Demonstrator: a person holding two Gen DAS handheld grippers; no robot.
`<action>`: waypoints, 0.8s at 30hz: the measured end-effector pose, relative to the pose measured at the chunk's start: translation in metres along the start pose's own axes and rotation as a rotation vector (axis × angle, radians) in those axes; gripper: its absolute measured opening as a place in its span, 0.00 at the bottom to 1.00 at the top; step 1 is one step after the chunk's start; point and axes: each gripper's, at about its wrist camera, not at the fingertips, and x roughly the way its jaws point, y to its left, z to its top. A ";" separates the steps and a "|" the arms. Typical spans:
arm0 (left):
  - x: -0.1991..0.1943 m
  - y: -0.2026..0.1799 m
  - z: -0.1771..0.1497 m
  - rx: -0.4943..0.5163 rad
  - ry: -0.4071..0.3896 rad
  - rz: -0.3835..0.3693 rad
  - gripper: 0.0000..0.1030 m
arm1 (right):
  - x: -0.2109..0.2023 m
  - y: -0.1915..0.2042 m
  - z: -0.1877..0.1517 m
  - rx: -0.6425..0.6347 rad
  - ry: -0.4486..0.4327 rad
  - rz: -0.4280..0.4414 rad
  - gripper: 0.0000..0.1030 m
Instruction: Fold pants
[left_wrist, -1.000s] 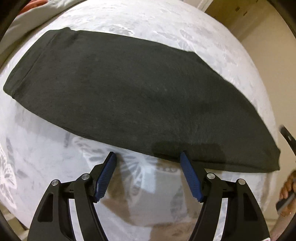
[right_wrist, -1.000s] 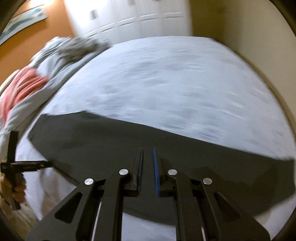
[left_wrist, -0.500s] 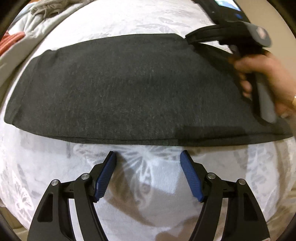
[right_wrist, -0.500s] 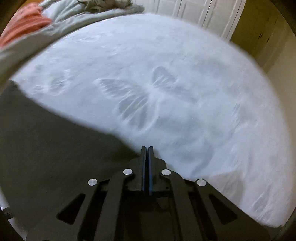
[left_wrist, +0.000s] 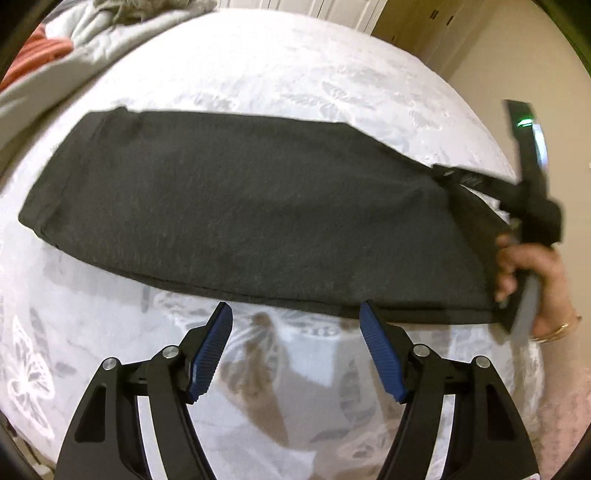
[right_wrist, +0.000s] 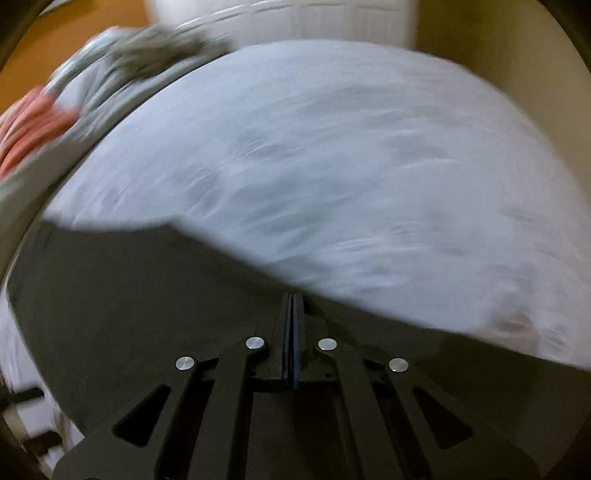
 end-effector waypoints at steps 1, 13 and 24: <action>-0.002 -0.005 -0.003 0.013 -0.008 0.006 0.67 | -0.014 -0.013 0.001 0.021 -0.015 0.011 0.02; 0.056 -0.003 0.027 -0.152 0.043 0.085 0.79 | -0.098 -0.219 -0.122 0.171 0.081 -0.234 0.02; 0.042 -0.031 0.031 -0.128 -0.061 0.076 0.79 | -0.238 -0.398 -0.220 0.776 -0.155 -0.415 0.10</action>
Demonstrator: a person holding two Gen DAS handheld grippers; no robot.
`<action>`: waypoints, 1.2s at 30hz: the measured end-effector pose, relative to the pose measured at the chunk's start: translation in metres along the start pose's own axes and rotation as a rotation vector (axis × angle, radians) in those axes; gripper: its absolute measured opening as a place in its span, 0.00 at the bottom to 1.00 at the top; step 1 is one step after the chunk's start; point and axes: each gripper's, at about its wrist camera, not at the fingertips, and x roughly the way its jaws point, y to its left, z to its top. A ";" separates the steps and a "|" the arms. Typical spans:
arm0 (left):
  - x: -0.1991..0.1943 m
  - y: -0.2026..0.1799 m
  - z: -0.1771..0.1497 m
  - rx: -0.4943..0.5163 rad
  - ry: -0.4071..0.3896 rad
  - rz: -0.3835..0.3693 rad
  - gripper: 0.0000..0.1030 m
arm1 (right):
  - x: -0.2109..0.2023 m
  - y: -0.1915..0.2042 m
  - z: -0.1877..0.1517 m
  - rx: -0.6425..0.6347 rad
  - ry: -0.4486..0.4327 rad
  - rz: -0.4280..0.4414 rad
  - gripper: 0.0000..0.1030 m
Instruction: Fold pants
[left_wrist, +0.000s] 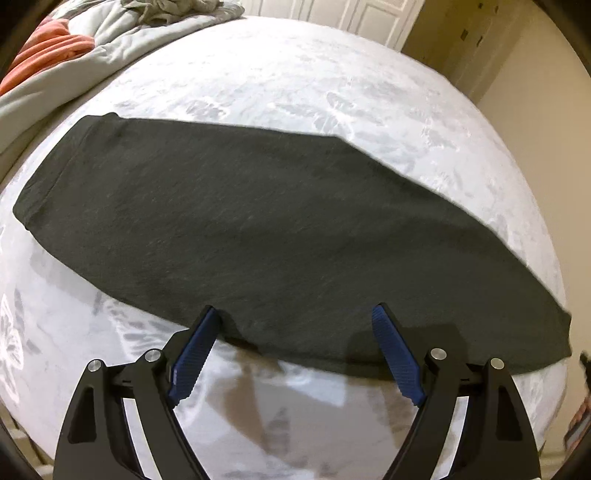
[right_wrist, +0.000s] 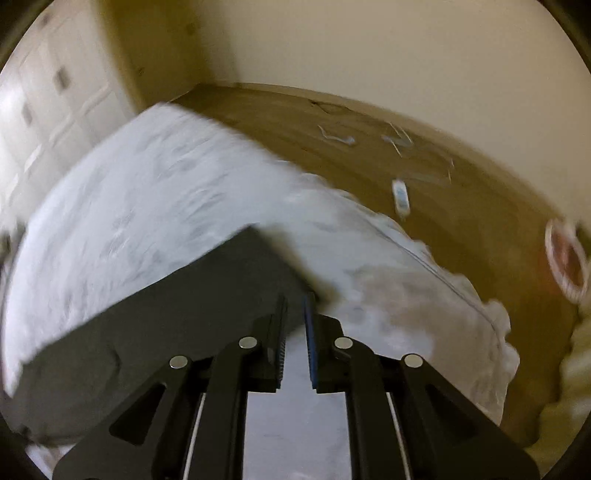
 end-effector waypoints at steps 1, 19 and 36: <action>-0.003 -0.003 0.001 -0.012 -0.013 -0.012 0.79 | 0.003 -0.009 -0.002 0.023 0.018 0.024 0.10; -0.001 -0.001 -0.001 -0.003 -0.012 -0.049 0.80 | 0.059 0.031 0.007 -0.053 0.073 0.104 0.08; -0.026 0.015 0.008 -0.024 -0.051 -0.075 0.80 | -0.068 0.347 -0.116 -0.603 0.045 0.707 0.08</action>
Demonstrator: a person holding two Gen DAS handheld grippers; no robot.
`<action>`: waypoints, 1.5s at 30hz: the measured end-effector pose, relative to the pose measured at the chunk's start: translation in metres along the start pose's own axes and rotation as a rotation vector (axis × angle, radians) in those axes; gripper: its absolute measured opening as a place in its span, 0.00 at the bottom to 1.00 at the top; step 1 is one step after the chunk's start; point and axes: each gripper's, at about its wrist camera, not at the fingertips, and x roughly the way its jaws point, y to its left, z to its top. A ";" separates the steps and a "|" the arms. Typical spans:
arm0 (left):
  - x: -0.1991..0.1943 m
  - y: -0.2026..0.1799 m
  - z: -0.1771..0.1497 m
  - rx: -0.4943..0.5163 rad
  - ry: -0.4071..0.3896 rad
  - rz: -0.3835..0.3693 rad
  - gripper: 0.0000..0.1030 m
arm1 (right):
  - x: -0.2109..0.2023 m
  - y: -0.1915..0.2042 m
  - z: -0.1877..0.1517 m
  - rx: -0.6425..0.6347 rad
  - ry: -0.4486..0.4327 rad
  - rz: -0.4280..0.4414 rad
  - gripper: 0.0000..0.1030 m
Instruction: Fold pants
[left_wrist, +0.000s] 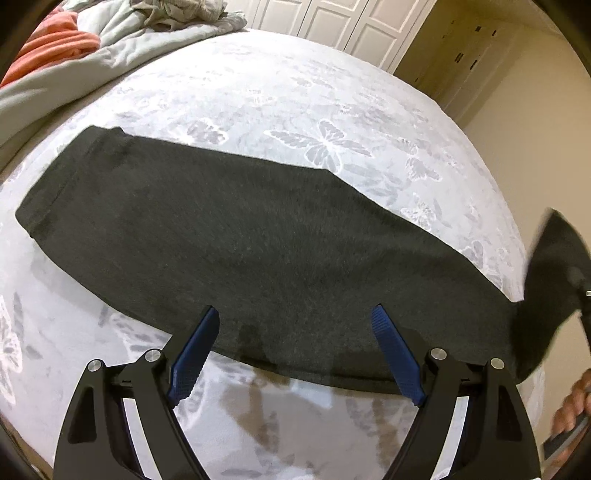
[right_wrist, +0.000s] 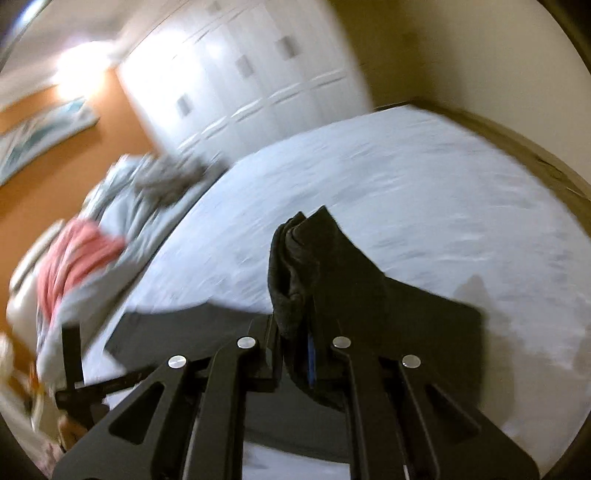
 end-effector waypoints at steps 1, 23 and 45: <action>-0.001 0.001 0.000 0.008 -0.001 0.001 0.80 | 0.016 0.013 -0.008 -0.031 0.040 0.002 0.08; -0.043 0.070 0.011 -0.045 -0.042 -0.036 0.80 | 0.046 0.045 -0.038 -0.087 0.165 -0.111 0.64; -0.011 0.036 0.011 -0.130 0.035 -0.142 0.80 | 0.000 -0.087 -0.068 0.112 0.198 -0.271 0.12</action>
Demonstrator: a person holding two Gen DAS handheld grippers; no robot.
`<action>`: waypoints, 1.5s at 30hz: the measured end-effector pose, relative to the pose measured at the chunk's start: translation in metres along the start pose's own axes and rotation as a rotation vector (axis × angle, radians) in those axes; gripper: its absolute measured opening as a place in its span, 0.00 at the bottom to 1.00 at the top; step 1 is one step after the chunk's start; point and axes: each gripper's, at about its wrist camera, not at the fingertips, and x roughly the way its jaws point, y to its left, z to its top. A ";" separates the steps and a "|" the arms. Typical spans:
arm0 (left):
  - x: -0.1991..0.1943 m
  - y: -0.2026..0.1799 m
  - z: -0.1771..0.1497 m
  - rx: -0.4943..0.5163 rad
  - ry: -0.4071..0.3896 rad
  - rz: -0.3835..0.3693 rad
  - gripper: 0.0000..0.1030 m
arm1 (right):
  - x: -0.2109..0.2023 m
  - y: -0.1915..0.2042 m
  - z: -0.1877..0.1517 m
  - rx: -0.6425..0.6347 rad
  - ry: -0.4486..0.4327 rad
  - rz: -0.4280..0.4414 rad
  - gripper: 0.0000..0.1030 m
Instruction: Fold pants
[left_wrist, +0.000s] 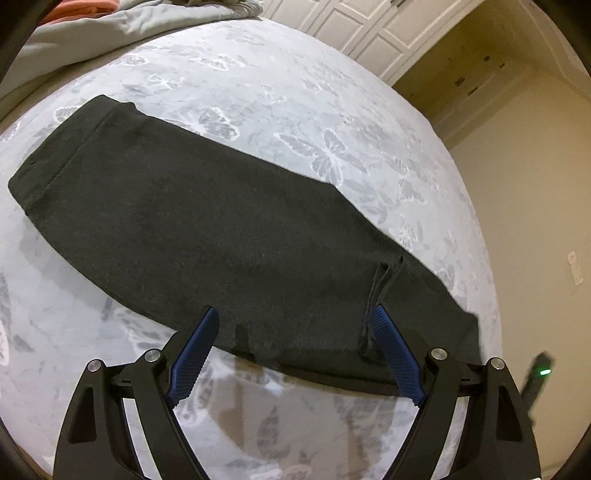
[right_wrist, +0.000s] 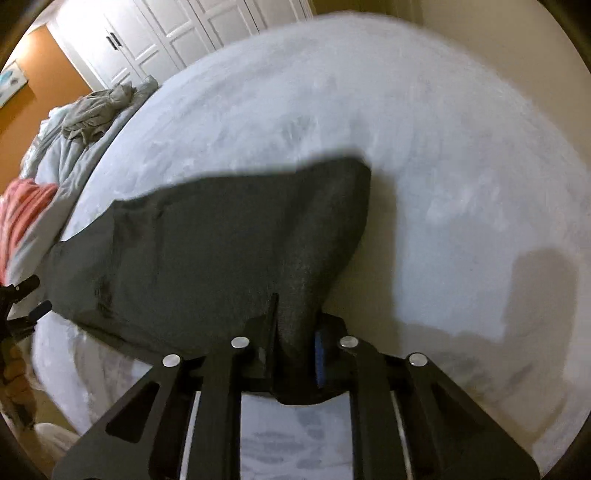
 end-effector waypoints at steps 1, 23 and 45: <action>0.000 0.000 -0.001 0.007 0.002 0.005 0.80 | -0.012 0.001 0.004 -0.008 -0.030 -0.003 0.11; -0.034 0.200 0.036 -0.555 -0.101 0.079 0.80 | 0.008 -0.033 0.001 0.110 0.096 -0.139 0.16; -0.008 0.158 0.013 -0.423 0.118 -0.008 0.07 | -0.023 -0.101 -0.020 0.099 0.209 -0.128 0.34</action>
